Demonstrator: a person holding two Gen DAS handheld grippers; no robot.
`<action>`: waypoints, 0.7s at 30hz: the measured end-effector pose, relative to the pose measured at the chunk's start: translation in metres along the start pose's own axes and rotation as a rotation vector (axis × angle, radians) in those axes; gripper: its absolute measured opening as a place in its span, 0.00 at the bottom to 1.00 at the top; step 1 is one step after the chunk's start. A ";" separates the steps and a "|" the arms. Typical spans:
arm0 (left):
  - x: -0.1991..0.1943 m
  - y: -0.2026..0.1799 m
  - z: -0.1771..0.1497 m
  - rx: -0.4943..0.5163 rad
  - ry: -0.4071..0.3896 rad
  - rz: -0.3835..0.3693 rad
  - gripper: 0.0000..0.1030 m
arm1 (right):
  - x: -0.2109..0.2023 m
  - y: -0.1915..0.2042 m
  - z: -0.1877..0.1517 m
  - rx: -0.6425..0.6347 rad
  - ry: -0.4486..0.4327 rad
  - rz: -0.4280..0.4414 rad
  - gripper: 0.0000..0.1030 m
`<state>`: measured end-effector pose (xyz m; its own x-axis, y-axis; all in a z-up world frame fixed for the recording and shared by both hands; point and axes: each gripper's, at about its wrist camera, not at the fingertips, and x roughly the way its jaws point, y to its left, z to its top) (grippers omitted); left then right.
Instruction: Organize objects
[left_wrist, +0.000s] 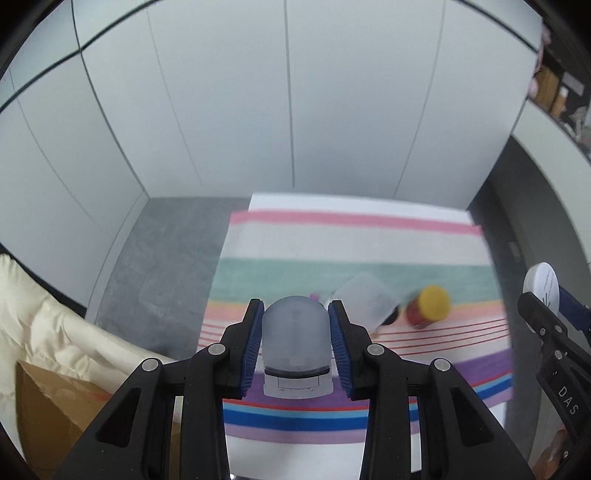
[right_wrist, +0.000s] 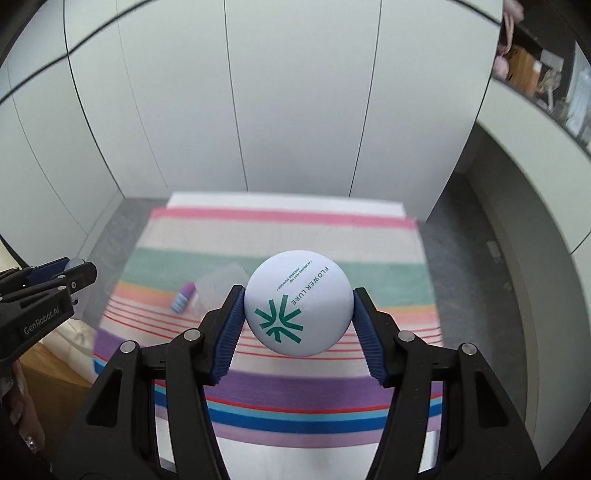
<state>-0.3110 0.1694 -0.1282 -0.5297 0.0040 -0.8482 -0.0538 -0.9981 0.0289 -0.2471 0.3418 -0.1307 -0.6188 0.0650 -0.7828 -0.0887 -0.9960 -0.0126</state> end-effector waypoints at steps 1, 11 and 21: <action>-0.013 -0.005 0.002 0.014 -0.009 -0.004 0.35 | -0.018 0.000 0.007 0.002 -0.018 0.000 0.58; -0.109 -0.019 0.006 0.047 -0.108 -0.036 0.35 | -0.133 -0.019 0.051 0.015 -0.109 0.048 0.58; -0.162 -0.021 -0.003 0.042 -0.167 -0.049 0.35 | -0.192 -0.032 0.044 0.019 -0.175 0.036 0.58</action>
<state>-0.2212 0.1899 0.0070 -0.6589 0.0661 -0.7493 -0.1165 -0.9931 0.0149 -0.1601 0.3644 0.0472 -0.7480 0.0406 -0.6624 -0.0775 -0.9966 0.0264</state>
